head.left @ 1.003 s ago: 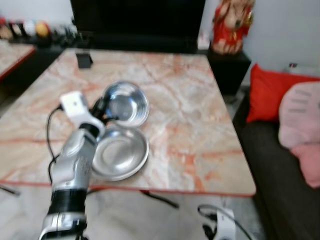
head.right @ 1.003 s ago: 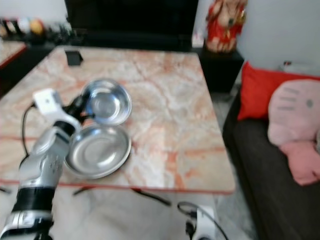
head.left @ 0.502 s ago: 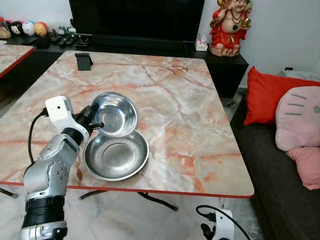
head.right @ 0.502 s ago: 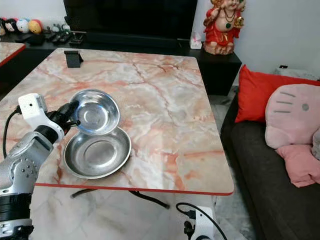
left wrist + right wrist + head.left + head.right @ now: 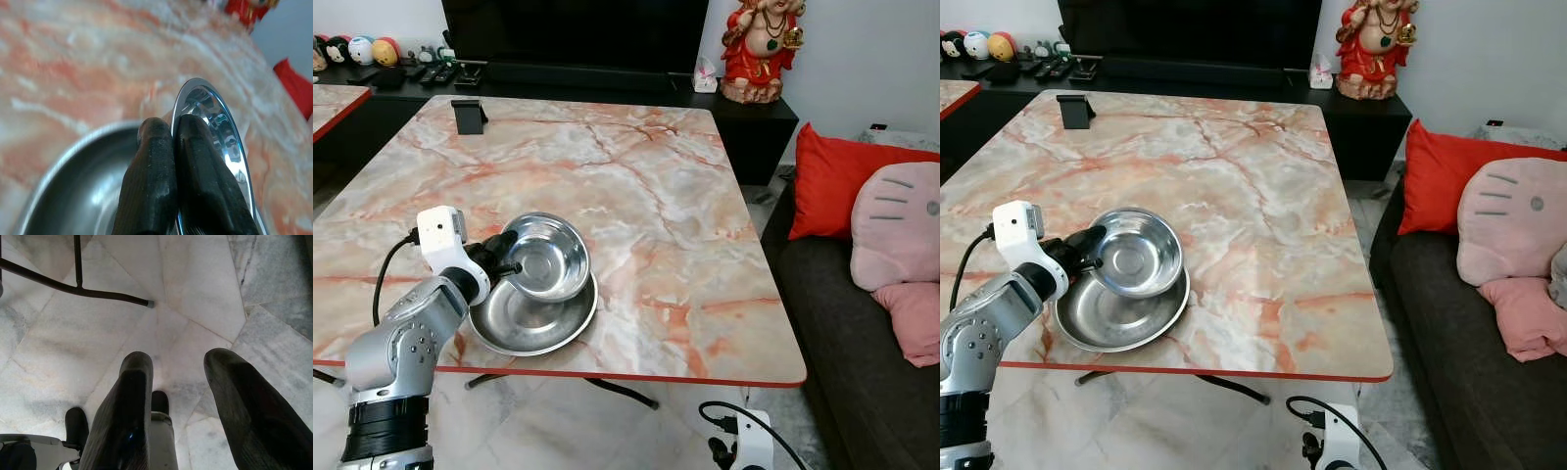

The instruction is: Setting the table

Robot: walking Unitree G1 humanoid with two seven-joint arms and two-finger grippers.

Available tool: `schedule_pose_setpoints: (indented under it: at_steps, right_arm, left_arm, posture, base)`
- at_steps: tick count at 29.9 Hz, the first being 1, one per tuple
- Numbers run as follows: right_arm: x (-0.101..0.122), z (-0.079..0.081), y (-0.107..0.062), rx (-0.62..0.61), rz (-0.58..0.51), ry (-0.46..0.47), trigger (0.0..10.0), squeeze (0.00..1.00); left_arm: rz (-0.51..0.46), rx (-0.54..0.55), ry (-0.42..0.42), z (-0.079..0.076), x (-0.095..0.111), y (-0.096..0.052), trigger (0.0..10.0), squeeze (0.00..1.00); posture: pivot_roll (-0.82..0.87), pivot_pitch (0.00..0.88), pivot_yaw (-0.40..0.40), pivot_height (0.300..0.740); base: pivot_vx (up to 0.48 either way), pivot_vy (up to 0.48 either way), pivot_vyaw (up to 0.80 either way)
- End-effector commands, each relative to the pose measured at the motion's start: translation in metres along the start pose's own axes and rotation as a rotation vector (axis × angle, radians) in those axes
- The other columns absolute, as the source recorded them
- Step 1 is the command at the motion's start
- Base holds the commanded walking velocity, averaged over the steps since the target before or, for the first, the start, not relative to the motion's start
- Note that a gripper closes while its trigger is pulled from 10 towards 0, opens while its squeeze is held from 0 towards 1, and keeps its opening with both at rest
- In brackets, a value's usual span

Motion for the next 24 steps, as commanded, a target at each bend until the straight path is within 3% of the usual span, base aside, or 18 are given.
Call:
schedule_pose_setpoints:
  at_steps: [1, 20, 21, 22, 24]
  right_arm:
    - [0.001, -0.002, 0.0, -0.007, 0.003, -0.007, 10.0, 0.0]
    - [0.001, -0.003, 0.0, -0.005, 0.009, -0.021, 10.0, 0.0]
    - [0.001, -0.003, 0.0, -0.004, 0.009, -0.022, 10.0, 0.0]
    - [0.001, -0.003, 0.0, -0.003, 0.01, -0.024, 10.0, 0.0]
    - [0.001, -0.003, 0.0, -0.003, 0.011, -0.025, 10.0, 0.0]
  left_arm:
    - [-0.002, -0.009, 0.015, -0.002, 0.008, -0.005, 10.0, 0.0]
    - [0.095, 0.031, 0.017, 0.006, -0.003, -0.021, 10.0, 0.0]
    - [0.098, 0.032, 0.016, 0.006, -0.004, -0.021, 10.0, 0.95]
    - [0.102, 0.031, 0.015, 0.005, -0.004, -0.021, 10.0, 1.0]
    - [0.107, 0.025, 0.018, 0.004, -0.005, -0.022, 10.0, 1.0]
  posture:
    - [0.11, 0.0, -0.065, 0.74]
    - [0.12, 0.0, -0.074, 0.74]
    - [0.12, 0.0, -0.075, 0.74]
    - [0.12, 0.0, -0.075, 0.74]
    - [0.12, 0.0, -0.075, 0.74]
  base:
    - [0.0, 0.0, 0.0]
    - [0.0, 0.0, 0.0]
    - [0.0, 0.0, 0.0]
    - [0.0, 0.0, 0.0]
    - [0.0, 0.0, 0.0]
Point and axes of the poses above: a point about 5 cm out from each wrist's last joint towards the gripper, its own y axis pointing out of the wrist towards the gripper, its own x axis along the axis of the wrist's last joint, z = x × y, the point moved 2 cm from there along y, pointing out of the wrist towards the gripper, and after that the axes turned 12 degrees about y, right-handed, at the moved point
